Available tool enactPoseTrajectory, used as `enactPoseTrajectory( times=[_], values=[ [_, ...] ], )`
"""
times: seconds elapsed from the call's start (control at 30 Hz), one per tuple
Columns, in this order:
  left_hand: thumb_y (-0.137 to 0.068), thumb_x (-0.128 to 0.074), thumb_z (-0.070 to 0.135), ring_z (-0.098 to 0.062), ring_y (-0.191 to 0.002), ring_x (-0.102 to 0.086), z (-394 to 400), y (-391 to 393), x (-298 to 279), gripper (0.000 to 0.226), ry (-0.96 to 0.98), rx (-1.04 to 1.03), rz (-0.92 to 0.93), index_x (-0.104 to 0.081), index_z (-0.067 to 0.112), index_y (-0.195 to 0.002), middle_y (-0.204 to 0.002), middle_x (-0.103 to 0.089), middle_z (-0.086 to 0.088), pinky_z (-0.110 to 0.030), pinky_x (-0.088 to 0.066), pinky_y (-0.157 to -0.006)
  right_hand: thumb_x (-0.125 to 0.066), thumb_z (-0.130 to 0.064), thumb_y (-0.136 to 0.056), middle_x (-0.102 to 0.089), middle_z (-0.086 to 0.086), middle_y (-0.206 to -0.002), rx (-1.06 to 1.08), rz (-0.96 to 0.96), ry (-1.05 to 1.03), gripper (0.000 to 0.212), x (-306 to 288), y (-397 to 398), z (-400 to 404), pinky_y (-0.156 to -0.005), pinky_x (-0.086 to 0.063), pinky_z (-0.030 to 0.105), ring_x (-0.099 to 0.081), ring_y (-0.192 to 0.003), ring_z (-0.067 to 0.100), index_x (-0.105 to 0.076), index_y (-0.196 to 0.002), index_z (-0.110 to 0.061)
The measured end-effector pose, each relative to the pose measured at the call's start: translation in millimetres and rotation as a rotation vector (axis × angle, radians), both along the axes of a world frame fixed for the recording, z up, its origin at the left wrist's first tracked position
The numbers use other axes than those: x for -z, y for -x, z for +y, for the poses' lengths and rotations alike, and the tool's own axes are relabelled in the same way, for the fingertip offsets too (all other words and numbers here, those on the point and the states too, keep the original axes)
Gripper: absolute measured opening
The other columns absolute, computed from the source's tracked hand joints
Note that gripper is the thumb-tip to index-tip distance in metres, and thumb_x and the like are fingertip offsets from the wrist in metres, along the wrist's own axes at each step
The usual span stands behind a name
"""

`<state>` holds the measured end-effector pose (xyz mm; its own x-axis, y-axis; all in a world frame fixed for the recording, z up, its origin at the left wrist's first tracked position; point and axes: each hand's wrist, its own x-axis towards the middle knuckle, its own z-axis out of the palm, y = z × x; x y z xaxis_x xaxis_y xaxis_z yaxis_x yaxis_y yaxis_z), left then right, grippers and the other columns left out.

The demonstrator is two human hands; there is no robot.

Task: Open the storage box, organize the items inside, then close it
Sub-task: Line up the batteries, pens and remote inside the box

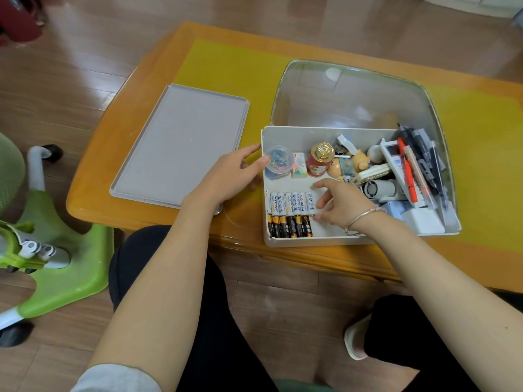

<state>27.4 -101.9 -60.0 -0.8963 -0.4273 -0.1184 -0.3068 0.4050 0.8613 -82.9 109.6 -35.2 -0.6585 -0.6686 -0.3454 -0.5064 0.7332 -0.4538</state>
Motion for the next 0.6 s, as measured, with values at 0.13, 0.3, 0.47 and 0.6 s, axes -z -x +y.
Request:
enactPoseTrajectory(
  times=[0.13,0.3,0.47,0.6],
  values=[
    [-0.094,-0.047,0.053,0.0,-0.071,-0.068,-1,0,2,0.055,-0.001,0.0,-0.003,-0.039,0.033,-0.144,-0.088,-0.068,0.015,-0.025,-0.05,-0.067,-0.071,-0.022,-0.081,-0.061,0.0,-0.106,-0.03,0.115,-0.096,0.042,-12,5,20,-0.078,-0.038,0.022,-0.051,-0.085,0.012,-0.058,-0.12,-0.017],
    [-0.094,-0.047,0.053,-0.001,-0.07,-0.068,-1,0,2,0.055,-0.018,-0.006,0.003,-0.039,0.033,-0.144,-0.087,-0.07,0.01,-0.031,-0.054,-0.075,-0.065,-0.026,-0.086,-0.056,0.005,-0.128,-0.094,0.103,-0.364,0.049,-27,15,32,-0.093,-0.039,0.025,-0.054,-0.113,0.02,-0.051,-0.132,-0.015],
    [-0.094,-0.047,0.053,-0.001,-0.07,-0.068,0,-1,1,0.055,-0.014,-0.003,0.003,-0.039,0.032,-0.145,-0.085,-0.069,0.013,-0.03,-0.053,-0.077,-0.066,-0.031,-0.085,-0.042,0.01,-0.136,-0.147,0.122,-0.482,0.055,-31,18,34,-0.098,-0.037,0.029,-0.046,-0.12,0.023,-0.047,-0.134,-0.013],
    [-0.095,-0.047,0.052,-0.001,-0.07,-0.068,1,0,0,0.054,-0.016,-0.001,0.0,-0.038,0.033,-0.145,-0.085,-0.069,0.012,-0.028,-0.052,-0.074,-0.067,-0.029,-0.083,-0.031,0.01,-0.143,-0.153,0.147,-0.501,0.054,-24,19,34,-0.099,-0.037,0.031,-0.045,-0.121,0.026,-0.05,-0.131,-0.01]
  ],
)
